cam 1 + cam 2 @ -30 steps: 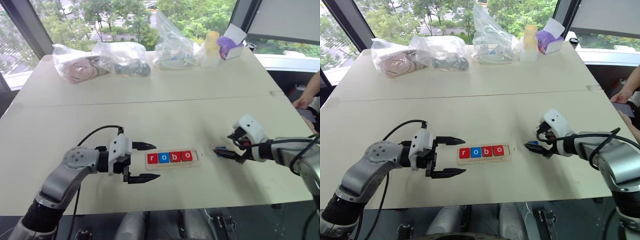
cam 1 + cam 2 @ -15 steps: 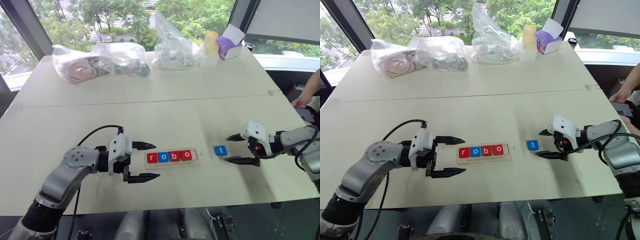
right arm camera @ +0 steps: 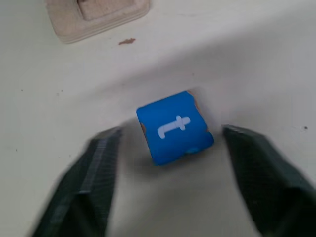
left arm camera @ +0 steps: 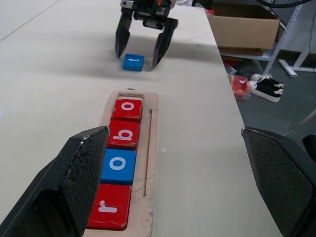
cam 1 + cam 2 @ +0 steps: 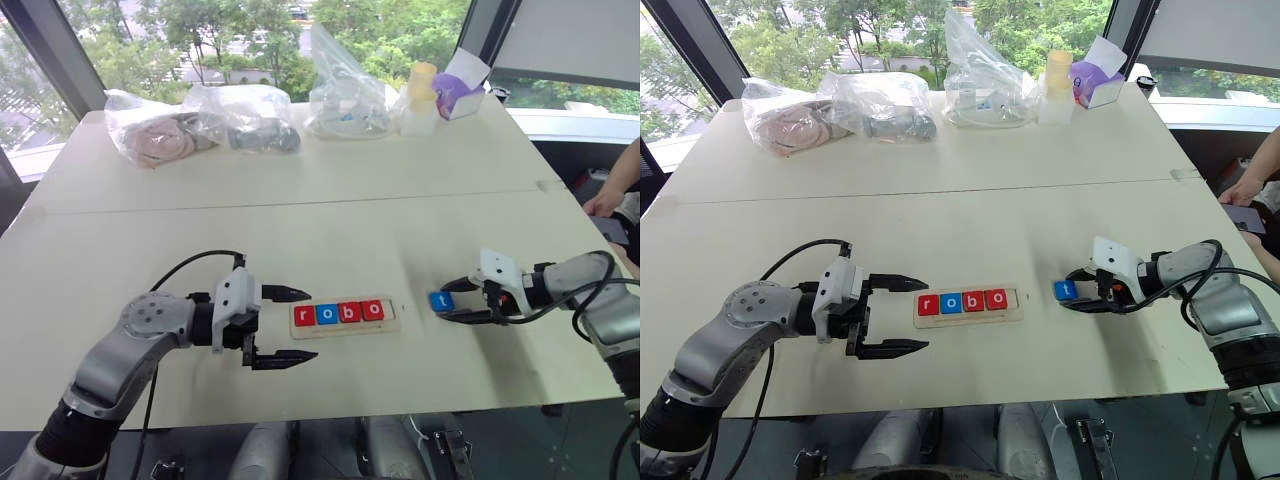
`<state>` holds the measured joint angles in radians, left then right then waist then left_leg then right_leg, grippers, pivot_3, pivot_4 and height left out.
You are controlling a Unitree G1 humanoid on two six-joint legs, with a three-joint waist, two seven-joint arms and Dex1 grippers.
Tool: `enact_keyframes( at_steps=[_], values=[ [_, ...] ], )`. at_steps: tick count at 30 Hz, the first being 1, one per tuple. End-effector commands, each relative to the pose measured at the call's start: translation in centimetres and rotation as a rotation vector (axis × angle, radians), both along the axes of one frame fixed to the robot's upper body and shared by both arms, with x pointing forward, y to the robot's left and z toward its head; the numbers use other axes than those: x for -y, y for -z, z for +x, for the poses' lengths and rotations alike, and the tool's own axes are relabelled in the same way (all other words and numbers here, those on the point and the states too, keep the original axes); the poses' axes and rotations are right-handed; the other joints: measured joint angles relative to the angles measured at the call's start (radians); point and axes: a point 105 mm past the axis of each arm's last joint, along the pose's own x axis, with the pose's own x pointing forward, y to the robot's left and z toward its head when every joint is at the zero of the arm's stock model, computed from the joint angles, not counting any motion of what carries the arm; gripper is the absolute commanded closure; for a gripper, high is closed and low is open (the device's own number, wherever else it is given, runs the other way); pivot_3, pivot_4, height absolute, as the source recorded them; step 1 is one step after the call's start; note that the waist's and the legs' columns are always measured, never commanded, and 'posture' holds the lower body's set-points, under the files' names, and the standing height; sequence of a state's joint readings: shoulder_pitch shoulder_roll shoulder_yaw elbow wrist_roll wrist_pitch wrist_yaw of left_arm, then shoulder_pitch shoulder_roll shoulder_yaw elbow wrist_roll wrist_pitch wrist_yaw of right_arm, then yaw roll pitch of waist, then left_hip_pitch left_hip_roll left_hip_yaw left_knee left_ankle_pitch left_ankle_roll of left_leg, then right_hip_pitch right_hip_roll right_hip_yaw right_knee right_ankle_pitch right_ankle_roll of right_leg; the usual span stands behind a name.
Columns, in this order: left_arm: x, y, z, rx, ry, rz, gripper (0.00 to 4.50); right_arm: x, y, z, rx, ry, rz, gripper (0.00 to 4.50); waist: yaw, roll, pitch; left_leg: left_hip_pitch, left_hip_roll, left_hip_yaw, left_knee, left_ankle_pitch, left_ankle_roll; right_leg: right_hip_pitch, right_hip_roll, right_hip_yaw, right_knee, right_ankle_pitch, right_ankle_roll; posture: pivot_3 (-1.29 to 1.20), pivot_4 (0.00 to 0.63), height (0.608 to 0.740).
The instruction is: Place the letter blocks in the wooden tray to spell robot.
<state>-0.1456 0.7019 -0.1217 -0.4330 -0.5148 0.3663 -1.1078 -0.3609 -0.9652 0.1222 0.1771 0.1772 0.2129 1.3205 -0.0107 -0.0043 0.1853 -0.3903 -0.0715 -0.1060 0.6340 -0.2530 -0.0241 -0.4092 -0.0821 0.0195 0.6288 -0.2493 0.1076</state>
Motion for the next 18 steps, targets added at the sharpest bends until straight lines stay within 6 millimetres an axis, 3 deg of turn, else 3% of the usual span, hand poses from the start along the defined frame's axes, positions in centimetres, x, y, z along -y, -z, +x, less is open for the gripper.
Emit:
enact_keyframes(
  at_steps=[1,13,18],
  values=[
    [-0.1,-1.1,0.0,0.036,0.001,-0.015,0.0,-1.1,-1.5,0.2,0.051,-0.04,0.012,3.35,-0.001,0.0,0.0,0.0,0.0,0.0,0.0,0.0,0.0,0.0,0.0,0.0,0.0,0.0,0.0,0.0,0.15,0.74],
    [0.1,-1.2,0.1,0.043,-0.002,-0.014,0.0,-6.0,-2.6,-1.5,0.088,-0.242,-0.031,3.4,0.001,0.0,0.0,0.0,0.0,0.0,0.0,0.0,0.0,0.0,0.0,0.0,0.0,0.0,0.0,0.0,0.15,0.74],
    [0.2,-1.2,0.2,0.047,-0.006,-0.016,0.0,-6.5,-1.7,-0.8,0.088,-0.244,-0.072,3.4,0.0,0.0,0.0,0.0,0.0,0.0,0.0,0.0,0.0,0.0,0.0,0.0,0.0,0.0,0.0,0.0,0.15,0.74]
  ],
)
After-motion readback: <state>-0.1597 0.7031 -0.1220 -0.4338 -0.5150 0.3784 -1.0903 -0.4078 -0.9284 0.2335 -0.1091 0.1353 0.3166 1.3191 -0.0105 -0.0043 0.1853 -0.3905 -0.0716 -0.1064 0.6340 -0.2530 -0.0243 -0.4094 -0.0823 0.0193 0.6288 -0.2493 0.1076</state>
